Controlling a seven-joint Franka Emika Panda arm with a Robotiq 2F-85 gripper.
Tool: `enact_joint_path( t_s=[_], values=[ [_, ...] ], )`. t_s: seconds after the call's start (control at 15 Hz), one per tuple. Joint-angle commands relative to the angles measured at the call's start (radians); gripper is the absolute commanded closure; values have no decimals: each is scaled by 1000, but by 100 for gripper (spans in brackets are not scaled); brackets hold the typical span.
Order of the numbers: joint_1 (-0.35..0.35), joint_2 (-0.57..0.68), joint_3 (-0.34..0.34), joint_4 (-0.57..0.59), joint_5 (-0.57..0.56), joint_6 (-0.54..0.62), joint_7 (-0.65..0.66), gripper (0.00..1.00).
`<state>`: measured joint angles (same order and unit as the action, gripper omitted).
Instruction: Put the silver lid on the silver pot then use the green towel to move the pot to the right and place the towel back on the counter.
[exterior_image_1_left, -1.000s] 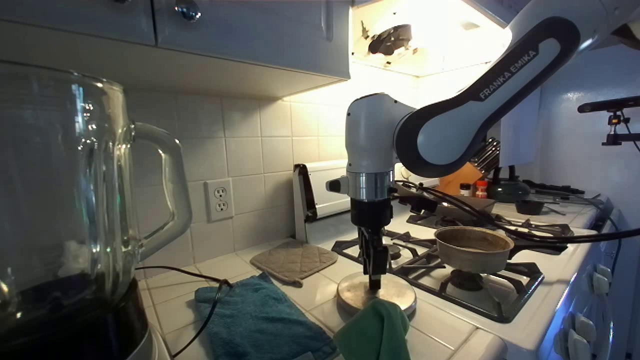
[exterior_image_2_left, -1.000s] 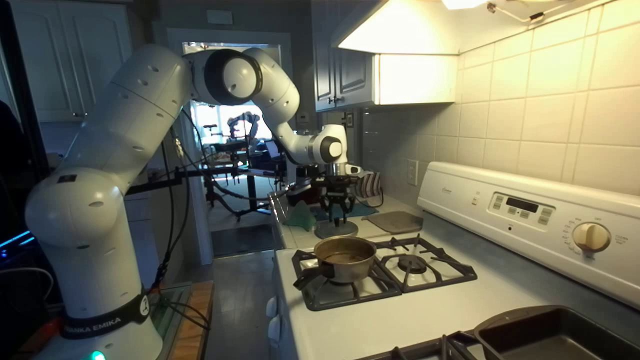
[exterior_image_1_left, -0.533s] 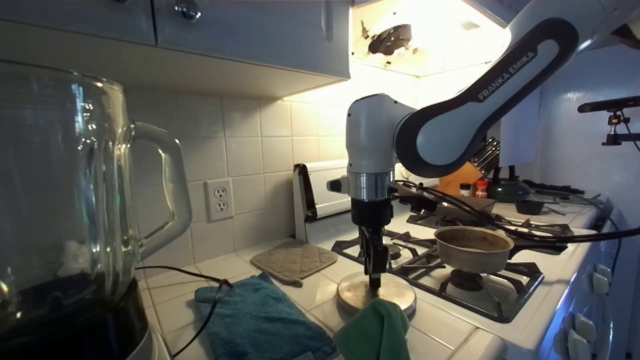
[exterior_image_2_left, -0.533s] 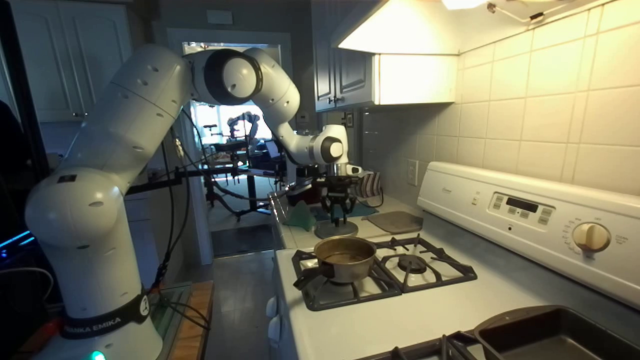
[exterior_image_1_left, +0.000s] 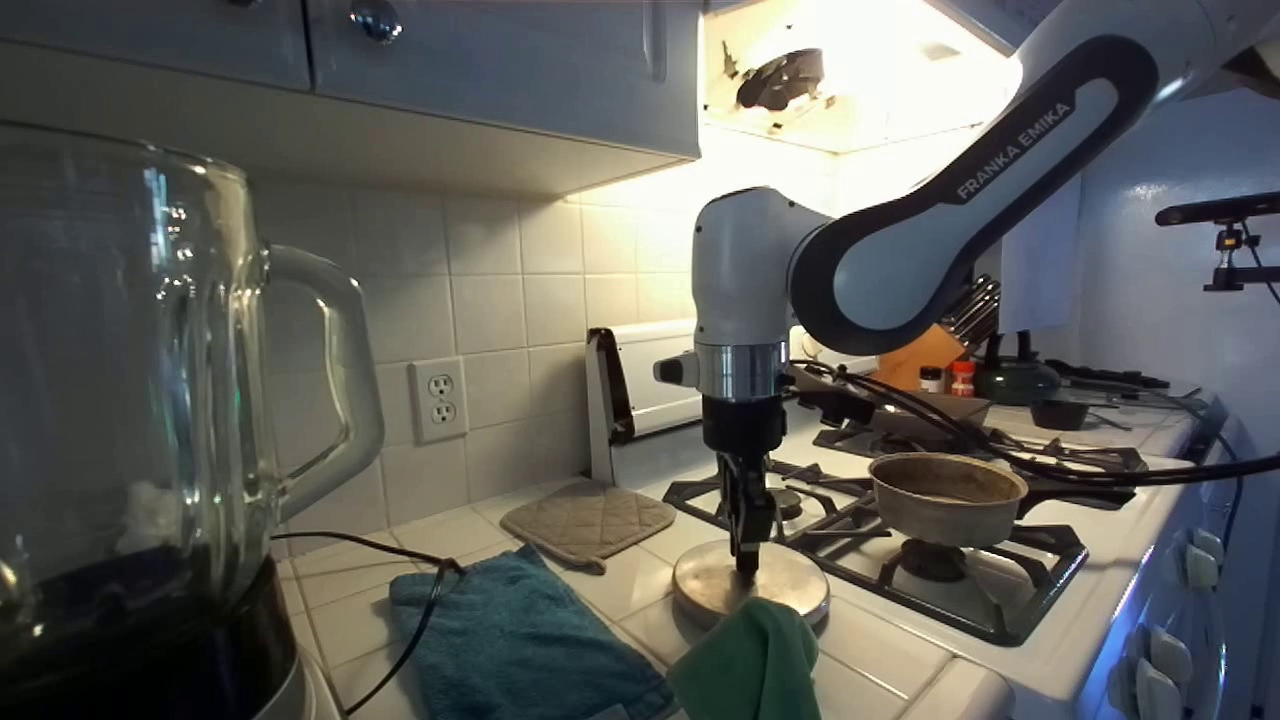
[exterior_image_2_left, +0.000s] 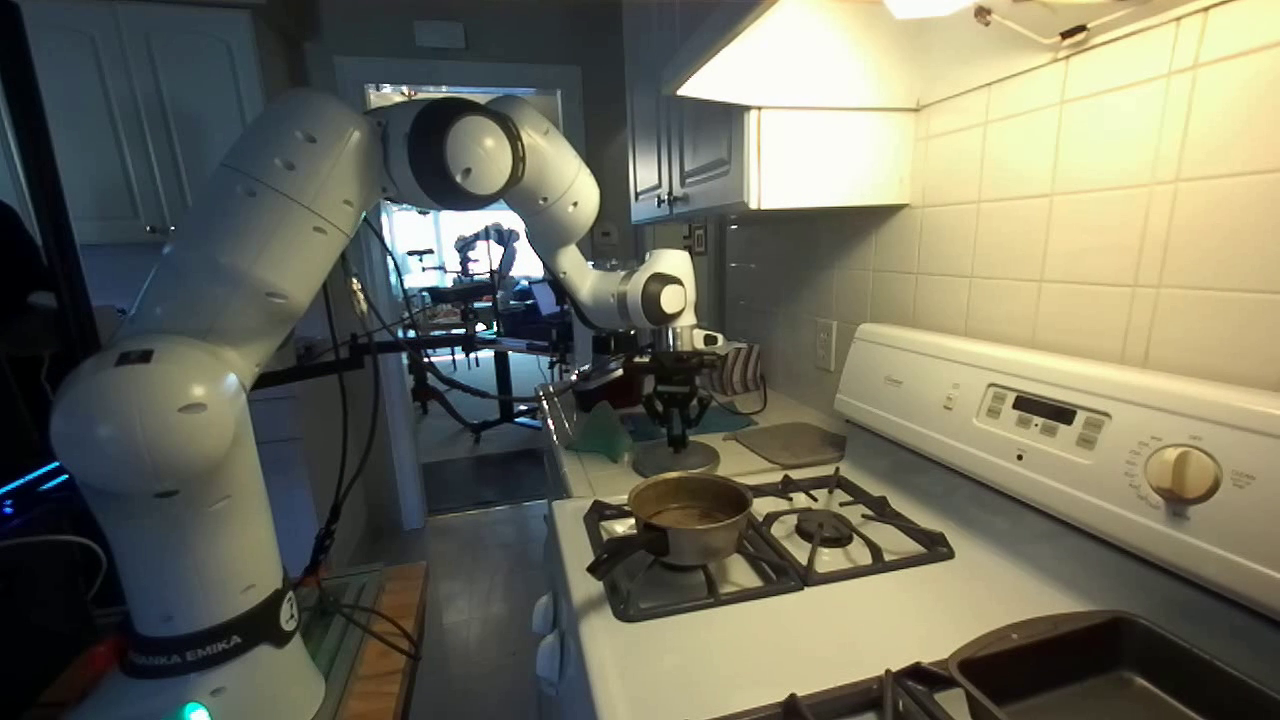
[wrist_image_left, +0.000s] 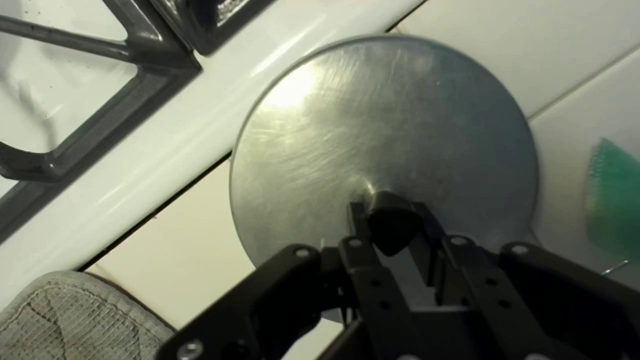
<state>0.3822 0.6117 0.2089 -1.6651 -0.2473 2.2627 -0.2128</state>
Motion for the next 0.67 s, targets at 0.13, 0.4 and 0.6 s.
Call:
enact_joint_path(
  t_s=[0.13,0.4,0.6],
  values=[
    [16,-96,8,-50,-26,-10,24,94],
    [21,-183,1,-90,-40,-16,51,94],
    [-5,-252,-1,-139,-30,-7,61,94]
  ],
)
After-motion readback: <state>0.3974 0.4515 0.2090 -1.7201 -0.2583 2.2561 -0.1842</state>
